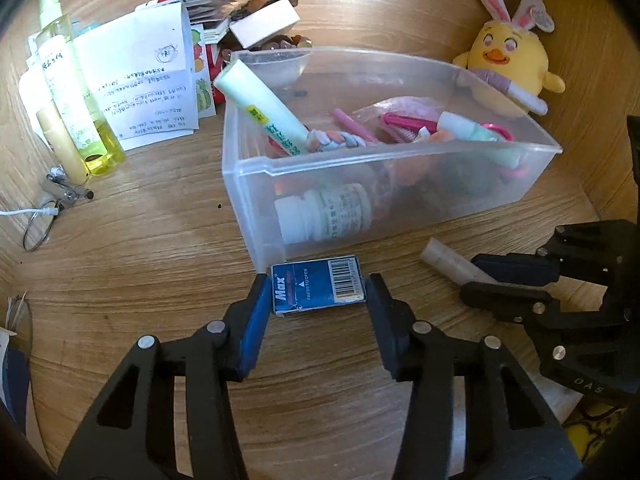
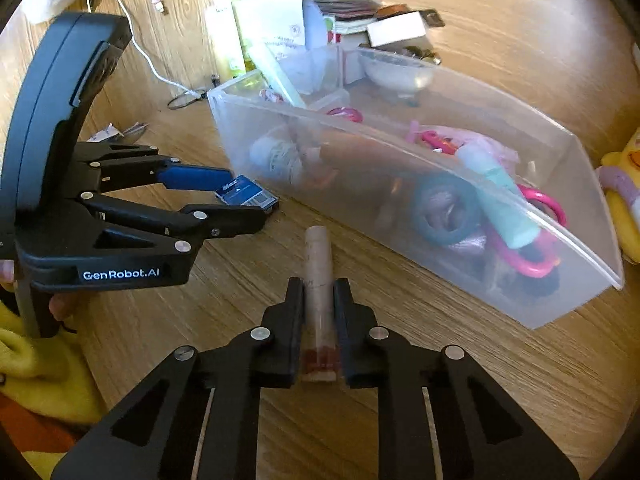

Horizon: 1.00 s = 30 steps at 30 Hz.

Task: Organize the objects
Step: 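Grasp the blue Max box with the left tool while the right tool grasps the white lip balm, then lower the Max box and lip balm into the clear box and open both tools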

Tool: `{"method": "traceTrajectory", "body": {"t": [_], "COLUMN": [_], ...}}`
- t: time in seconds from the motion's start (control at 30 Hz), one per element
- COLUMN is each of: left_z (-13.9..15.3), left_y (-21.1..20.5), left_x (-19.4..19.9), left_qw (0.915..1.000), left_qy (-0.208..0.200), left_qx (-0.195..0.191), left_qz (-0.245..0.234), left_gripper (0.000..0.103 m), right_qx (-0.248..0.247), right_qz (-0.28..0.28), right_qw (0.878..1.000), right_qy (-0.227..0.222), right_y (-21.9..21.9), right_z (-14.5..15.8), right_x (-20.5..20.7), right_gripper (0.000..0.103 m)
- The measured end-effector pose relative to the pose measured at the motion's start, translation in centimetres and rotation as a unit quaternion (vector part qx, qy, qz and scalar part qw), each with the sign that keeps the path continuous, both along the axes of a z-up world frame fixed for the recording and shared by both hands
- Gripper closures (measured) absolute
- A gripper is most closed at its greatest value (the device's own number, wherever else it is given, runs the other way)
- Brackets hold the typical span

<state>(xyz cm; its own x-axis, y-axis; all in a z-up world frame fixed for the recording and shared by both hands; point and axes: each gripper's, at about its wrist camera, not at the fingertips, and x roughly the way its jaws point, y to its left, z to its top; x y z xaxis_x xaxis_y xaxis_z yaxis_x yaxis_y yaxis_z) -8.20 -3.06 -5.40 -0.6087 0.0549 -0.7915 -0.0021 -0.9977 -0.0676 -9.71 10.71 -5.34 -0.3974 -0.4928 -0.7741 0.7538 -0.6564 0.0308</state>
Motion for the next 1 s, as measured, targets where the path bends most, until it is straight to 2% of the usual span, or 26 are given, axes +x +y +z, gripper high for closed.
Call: {"method": "traceTrajectory", "body": {"t": [0.37,0.47,0.63,0.83,1.0], "left_z": [5.0,6.4,8.4,8.6,7.0], "left_y": [1.2,1.0,1.1,1.1,1.4], "left_x": [1.2,0.8,-0.1,-1.5,-3.3], "left_qw": [0.997,0.995,0.9912,0.9904,0.9933], "left_qy": [0.075,0.092,0.121,0.126,0.101], "left_qx": [0.007,0.032,0.047,0.054,0.05], "left_qz": [-0.016,-0.025,-0.025,-0.021,-0.025], "left_gripper": [0.055,0.055,0.055,0.055,0.055], "right_qx": [-0.057,-0.074,-0.094,-0.096,-0.078], "right_qz": [-0.03,-0.041,-0.068,-0.084,-0.092], "right_qw": [0.997,0.995,0.991,0.989,0.991], "right_qy": [0.046,0.057,0.073,0.078,0.066], "right_y": [1.8,2.1,2.8,2.6,1.5], "right_z": [4.6,5.9,7.4,7.9,6.7], "right_x": [0.5,0.2,-0.8,-2.3,-4.1], "right_gripper": [0.089,0.089,0.089,0.089,0.089]}}
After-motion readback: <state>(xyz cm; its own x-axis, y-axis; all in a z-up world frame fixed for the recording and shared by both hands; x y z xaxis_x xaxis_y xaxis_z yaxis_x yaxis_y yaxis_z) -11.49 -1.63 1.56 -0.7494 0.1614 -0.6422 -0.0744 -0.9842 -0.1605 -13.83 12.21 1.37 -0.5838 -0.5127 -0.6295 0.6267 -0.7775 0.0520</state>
